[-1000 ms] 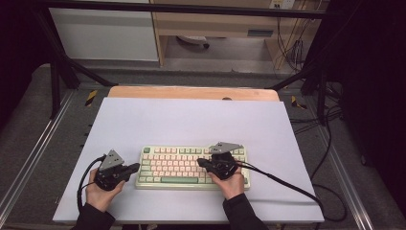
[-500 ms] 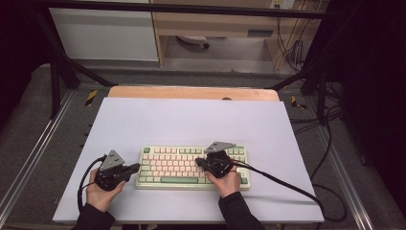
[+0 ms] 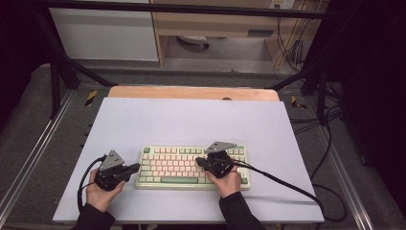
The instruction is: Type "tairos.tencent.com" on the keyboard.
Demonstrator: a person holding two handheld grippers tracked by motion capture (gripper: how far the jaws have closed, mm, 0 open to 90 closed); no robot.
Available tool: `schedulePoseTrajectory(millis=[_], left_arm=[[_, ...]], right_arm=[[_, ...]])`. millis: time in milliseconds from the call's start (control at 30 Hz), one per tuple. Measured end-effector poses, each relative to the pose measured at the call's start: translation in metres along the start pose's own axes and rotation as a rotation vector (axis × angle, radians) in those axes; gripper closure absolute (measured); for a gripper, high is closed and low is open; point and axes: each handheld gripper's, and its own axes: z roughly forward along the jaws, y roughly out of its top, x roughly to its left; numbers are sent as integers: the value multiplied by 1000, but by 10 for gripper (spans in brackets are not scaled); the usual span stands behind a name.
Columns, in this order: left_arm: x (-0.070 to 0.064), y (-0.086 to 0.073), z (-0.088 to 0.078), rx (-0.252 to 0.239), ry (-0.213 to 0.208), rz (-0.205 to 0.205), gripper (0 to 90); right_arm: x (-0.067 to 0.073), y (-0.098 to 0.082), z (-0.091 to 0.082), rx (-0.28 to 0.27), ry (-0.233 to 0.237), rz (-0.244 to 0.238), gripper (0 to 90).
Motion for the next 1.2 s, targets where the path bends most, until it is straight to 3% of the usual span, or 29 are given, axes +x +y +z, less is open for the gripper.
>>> schedulePoseTrajectory(millis=[333, 667, 1200], left_arm=[[-3, 3, 0, -4, -6, 7, 894], [-7, 8, 1, -5, -8, 9, 894], [-18, 26, 11, -9, -23, 22, 894]], right_arm=[[-2, 7, -20, -29, 5, -20, 900], [-7, 2, -34, -41, 17, -15, 900], [-25, -21, -65, -45, -4, -1, 900]])
